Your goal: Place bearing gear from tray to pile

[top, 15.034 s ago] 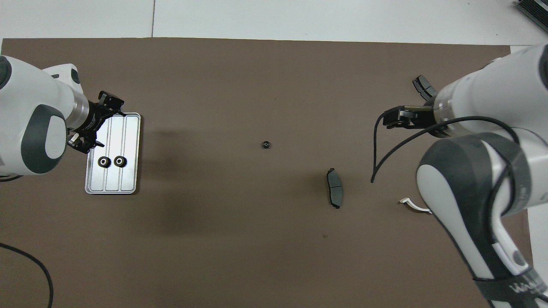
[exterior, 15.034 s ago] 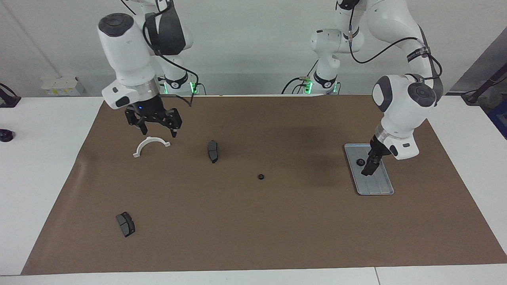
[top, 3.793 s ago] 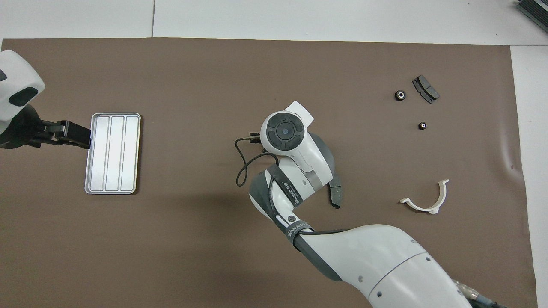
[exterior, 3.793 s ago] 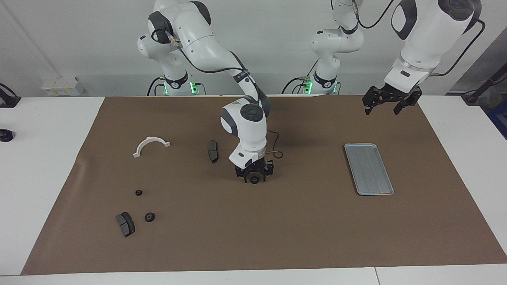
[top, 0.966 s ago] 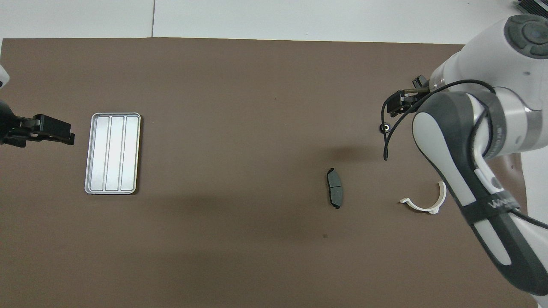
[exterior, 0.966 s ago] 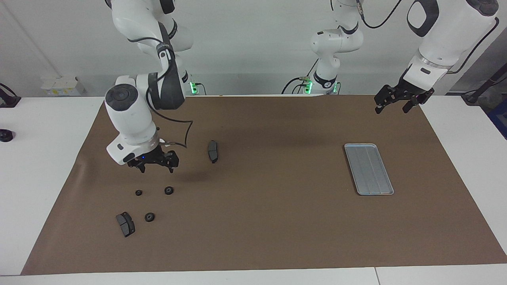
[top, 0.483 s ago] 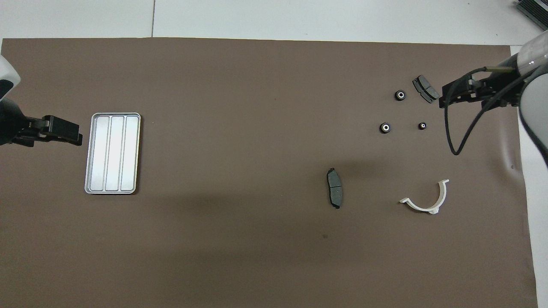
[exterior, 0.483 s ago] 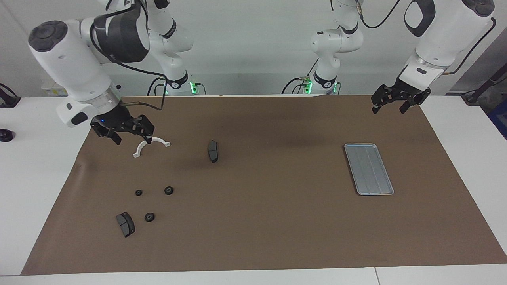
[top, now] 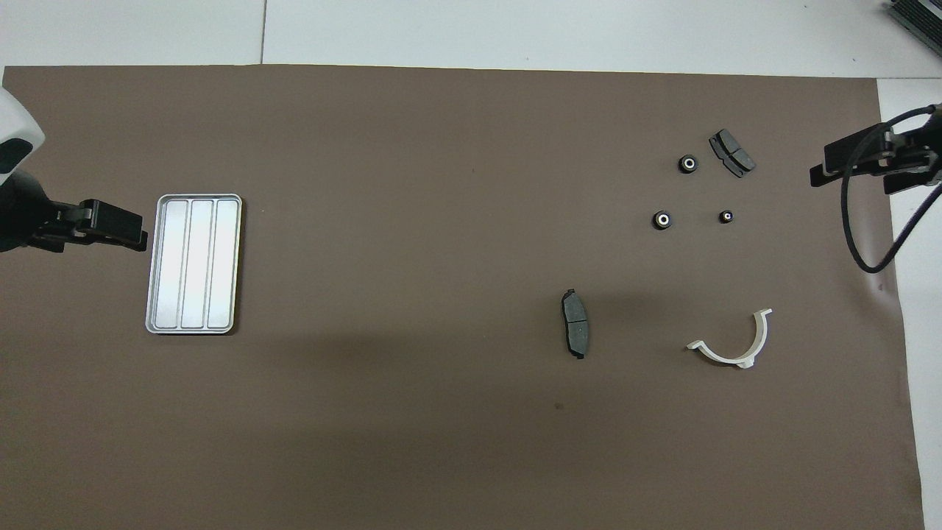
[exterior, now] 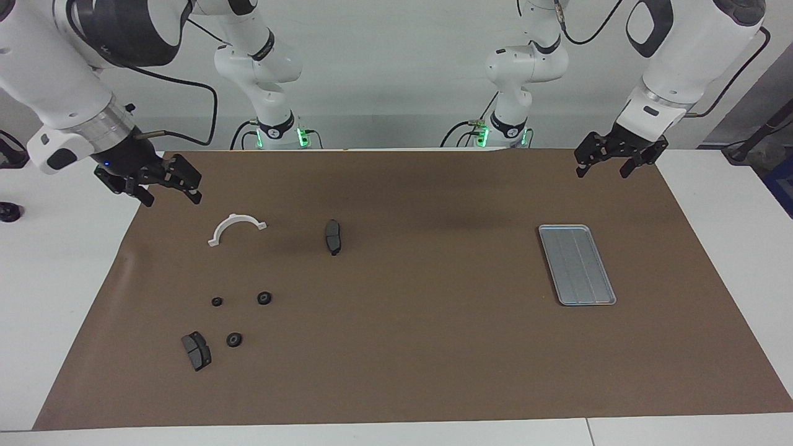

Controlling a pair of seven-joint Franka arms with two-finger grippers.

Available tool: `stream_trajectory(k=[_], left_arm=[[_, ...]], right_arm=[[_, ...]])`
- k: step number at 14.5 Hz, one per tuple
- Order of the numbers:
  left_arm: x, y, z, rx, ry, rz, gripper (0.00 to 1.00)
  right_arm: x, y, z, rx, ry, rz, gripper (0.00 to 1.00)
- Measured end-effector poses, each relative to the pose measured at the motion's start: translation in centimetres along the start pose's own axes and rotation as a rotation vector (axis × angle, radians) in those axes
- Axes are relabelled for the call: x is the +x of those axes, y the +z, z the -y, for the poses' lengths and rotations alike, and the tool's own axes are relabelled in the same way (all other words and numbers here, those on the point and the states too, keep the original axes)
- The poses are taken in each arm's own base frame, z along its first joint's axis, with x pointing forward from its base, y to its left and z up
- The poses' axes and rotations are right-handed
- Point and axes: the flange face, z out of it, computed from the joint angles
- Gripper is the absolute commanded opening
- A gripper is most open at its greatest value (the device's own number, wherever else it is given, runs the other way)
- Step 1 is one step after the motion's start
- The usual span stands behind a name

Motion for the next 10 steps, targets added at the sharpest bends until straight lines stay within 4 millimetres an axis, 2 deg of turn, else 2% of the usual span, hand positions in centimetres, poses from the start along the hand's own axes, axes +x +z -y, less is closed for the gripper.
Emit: stream_trajectory(k=[3, 5, 8, 10], left_arm=[[0.0, 0.0, 0.3, 0.0, -0.005, 0.0, 1.0], [0.0, 0.0, 0.4, 0.0, -0.008, 0.0, 1.0], [0.0, 0.0, 0.4, 0.0, -0.008, 0.0, 1.0], [0.0, 0.0, 0.4, 0.0, -0.008, 0.0, 1.0]], right_arm=[[-0.5, 1.1, 5.5, -0.078, -0.043, 0.017, 1.0], [-1.1, 2.3, 7.7, -0.115, -0.069, 0.021, 1.0], [-1.7, 3.8, 7.2, -0.119, -0.066, 0.01, 1.0], [-1.9, 4.2, 6.6, -0.119, -0.059, 0.006, 1.0]])
